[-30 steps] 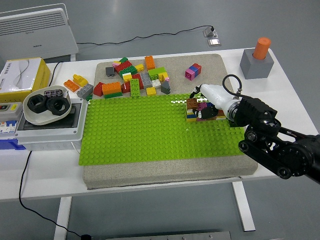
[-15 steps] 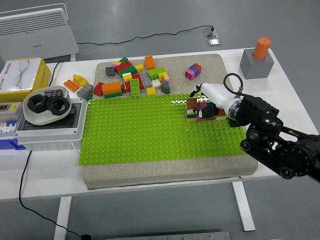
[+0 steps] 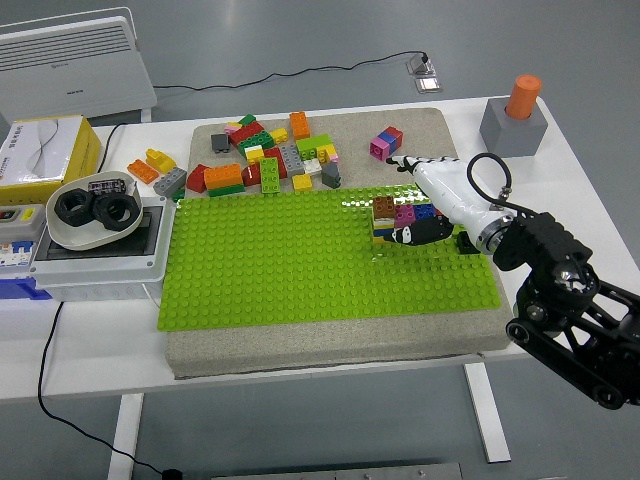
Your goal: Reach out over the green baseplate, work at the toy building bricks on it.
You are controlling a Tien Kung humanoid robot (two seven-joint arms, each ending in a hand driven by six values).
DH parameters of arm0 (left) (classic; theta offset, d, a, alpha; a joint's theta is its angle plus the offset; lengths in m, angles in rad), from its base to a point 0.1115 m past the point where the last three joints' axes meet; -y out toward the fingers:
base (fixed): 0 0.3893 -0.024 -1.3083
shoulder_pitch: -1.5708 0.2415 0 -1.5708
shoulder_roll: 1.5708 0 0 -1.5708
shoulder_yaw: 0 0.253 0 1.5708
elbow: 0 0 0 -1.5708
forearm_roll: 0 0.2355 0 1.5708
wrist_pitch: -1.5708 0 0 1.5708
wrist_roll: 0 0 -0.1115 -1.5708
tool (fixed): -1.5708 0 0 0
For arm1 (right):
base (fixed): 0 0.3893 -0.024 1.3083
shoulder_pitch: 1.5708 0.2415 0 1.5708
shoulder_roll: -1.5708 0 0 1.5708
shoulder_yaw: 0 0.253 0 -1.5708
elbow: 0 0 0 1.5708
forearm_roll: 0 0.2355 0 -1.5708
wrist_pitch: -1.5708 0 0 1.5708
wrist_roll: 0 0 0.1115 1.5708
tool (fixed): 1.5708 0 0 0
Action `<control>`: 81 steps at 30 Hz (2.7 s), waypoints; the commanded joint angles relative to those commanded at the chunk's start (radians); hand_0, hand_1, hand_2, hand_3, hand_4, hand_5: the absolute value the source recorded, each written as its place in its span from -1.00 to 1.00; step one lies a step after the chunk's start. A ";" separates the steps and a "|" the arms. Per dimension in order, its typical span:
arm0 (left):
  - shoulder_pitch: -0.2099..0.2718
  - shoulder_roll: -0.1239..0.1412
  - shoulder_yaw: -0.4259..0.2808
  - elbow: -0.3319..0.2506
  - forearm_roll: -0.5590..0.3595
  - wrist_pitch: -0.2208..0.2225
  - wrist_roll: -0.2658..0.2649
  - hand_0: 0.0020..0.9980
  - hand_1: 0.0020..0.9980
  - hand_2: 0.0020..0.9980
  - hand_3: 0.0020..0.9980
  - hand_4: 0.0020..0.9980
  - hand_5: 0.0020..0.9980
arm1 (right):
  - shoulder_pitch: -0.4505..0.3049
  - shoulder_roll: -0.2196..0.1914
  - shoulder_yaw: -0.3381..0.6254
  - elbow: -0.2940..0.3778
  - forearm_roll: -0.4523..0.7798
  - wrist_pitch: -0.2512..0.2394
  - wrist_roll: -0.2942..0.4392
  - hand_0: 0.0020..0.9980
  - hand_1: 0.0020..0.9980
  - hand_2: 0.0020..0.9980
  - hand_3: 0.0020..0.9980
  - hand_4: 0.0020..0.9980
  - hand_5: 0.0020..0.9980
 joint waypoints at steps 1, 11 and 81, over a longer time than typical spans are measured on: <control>0.005 -0.002 0.001 0.000 -0.002 0.001 0.000 0.34 -0.26 -0.21 -0.07 -0.82 -1.00 | -0.004 0.006 -0.007 0.004 -0.024 -0.017 0.002 0.63 0.66 0.76 0.31 1.00 0.12; 0.014 -0.010 0.033 0.000 -0.027 -0.012 0.006 0.36 -0.23 -0.08 0.03 -0.97 -1.00 | -0.007 0.035 -0.046 -0.036 -0.133 -0.075 -0.009 0.71 0.72 0.81 0.17 1.00 0.17; -0.011 -0.004 0.015 0.000 -0.016 -0.012 -0.006 0.39 -0.24 -0.12 -0.04 -0.95 -1.00 | 0.069 0.083 -0.115 -0.277 -0.027 -0.084 0.018 0.72 0.71 0.81 0.23 0.90 0.18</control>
